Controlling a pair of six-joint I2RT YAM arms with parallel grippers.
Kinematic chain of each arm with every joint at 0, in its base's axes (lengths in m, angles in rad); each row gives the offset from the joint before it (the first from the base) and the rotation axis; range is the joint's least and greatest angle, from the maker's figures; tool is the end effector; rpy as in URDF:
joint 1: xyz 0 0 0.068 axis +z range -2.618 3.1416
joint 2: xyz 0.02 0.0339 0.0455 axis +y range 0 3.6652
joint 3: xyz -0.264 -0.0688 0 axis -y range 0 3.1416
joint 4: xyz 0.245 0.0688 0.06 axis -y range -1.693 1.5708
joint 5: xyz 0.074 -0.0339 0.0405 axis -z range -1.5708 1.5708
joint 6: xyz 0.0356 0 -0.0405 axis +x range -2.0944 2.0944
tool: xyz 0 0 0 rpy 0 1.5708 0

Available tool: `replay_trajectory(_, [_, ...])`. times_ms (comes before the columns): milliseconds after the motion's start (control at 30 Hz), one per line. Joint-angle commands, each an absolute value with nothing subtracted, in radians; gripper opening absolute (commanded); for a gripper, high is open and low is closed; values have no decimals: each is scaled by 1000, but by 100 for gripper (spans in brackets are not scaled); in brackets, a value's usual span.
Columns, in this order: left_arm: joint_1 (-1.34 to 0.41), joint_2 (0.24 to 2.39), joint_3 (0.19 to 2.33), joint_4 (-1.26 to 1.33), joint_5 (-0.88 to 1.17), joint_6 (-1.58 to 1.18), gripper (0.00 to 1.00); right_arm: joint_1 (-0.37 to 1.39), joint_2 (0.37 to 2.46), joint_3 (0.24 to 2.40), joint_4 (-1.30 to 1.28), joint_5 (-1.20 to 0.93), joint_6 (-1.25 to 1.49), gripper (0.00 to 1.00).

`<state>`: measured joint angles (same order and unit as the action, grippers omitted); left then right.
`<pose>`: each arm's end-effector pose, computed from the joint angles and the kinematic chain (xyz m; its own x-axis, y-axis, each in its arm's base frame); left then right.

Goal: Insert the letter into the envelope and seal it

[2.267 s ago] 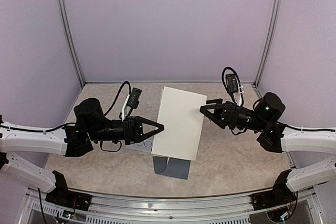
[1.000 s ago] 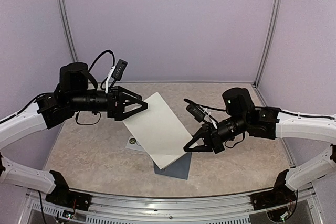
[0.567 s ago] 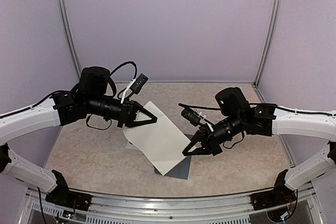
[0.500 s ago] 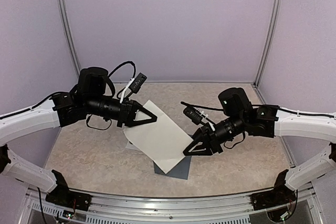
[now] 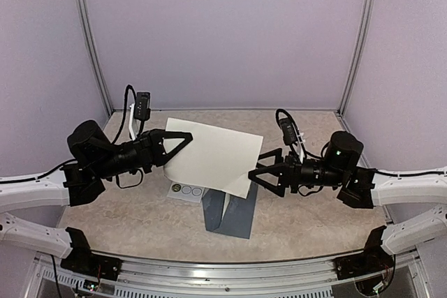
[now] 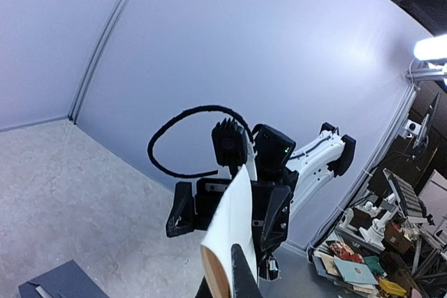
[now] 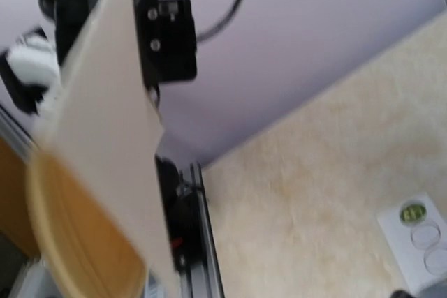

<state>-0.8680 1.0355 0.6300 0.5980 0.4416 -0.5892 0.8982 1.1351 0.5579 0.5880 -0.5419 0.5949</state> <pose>0.1425 -0.1917 0.3194 -0.4312 -0.2682 -0.8615 0.8677 0.1386 -0.4775 0.1421 0.2079 0.2706 -0.5501 0.0800 -0.8313 -0.8249 0.1032 0.5558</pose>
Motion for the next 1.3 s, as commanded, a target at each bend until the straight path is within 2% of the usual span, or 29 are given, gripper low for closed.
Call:
replay_trajectory(0, [-890,1046,599,832,335,-656,0,927,1214,605,793,-539,664,99])
replay_trajectory(100, [-897,1059,595,838,321,-658,0,949,1260,638,827,-570,675,91])
replay_trajectory(200, [-899,1075,589,826,314,-664,0,954,1284,646,871,-577,691,79])
replay_trajectory(267, [-900,1085,586,817,307,-668,0,953,1293,646,901,-574,697,57])
replay_trajectory(333, [-900,1091,580,804,298,-670,0,954,1300,647,926,-562,704,21])
replay_trajectory(367, [-899,1096,583,784,300,-668,1,953,1301,647,927,-549,707,7])
replay_trajectory(400, [-898,1098,589,753,308,-663,9,952,1298,647,914,-543,703,0])
replay_trajectory(467, [-888,1090,607,656,325,-637,23,942,1284,658,833,-546,668,0])
replay_trajectory(567, [-843,1047,614,499,360,-602,56,914,1226,681,599,-593,579,0])
replay_trajectory(600, [-819,1016,618,445,384,-589,64,901,1207,692,515,-624,544,0])
replay_trajectory(733, [-741,944,684,148,473,-485,82,874,1149,778,157,-703,385,0])
replay_trajectory(900, [-742,975,847,-138,530,-326,91,873,1165,872,-109,-807,277,0])
replay_trajectory(1033, [-779,1055,955,-258,537,-229,95,874,1216,939,-232,-839,214,0])
replay_trajectory(1167, [-826,1119,1021,-323,565,-183,95,875,1242,986,-311,-841,175,0])
replay_trajectory(1267, [-869,1166,1053,-355,577,-169,87,875,1253,1012,-345,-848,155,0])
